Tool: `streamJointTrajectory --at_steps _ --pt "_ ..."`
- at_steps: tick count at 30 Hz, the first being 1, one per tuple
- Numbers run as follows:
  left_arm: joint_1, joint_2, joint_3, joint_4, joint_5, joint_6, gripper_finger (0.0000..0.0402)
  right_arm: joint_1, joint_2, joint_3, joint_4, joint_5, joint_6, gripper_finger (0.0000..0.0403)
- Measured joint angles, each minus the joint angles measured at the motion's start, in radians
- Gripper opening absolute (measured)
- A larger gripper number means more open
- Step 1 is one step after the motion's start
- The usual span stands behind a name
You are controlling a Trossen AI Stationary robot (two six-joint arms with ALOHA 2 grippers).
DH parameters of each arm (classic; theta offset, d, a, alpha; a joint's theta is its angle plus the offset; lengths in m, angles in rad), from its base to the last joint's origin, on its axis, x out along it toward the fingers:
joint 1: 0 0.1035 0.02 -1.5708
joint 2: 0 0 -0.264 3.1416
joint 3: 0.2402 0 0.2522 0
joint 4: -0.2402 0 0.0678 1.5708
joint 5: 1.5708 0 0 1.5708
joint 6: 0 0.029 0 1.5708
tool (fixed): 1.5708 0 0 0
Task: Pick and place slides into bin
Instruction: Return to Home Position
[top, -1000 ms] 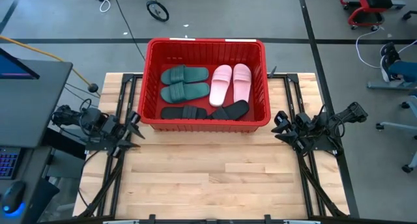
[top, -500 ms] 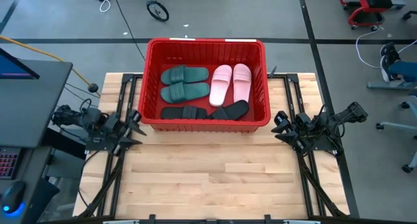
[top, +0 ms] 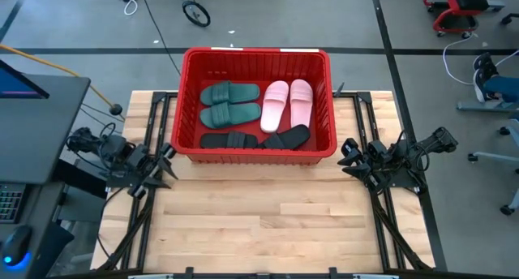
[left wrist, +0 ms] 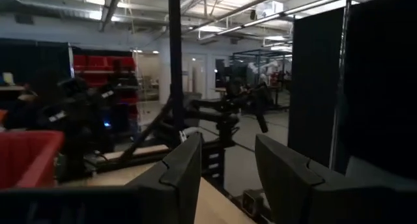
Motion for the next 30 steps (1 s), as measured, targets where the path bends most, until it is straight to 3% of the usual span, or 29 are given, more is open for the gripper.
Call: streamJointTrajectory --at_steps 4,9,13,17,30 --pt "-0.016 0.0 -0.001 -0.018 0.001 -0.036 0.0157 0.0 0.0 0.0 0.0 0.0 0.0 0.0129" --pt "-0.035 0.001 -0.095 0.1 0.092 -0.044 0.0155 0.0 0.0 0.0 0.0 0.0 0.0 0.0129" --pt "-0.038 0.002 -0.17 0.241 0.095 -0.049 0.0149 0.0 0.0 0.0 0.0 0.0 0.0 0.0129" --pt "-0.038 0.002 -0.203 0.259 0.097 -0.079 0.0145 0.0 0.0 0.0 0.0 0.0 0.0 0.0129" --pt "-0.038 0.003 -0.212 0.09 0.097 -0.124 0.0157 0.0 0.0 0.0 -0.002 0.0 0.0 0.0129"
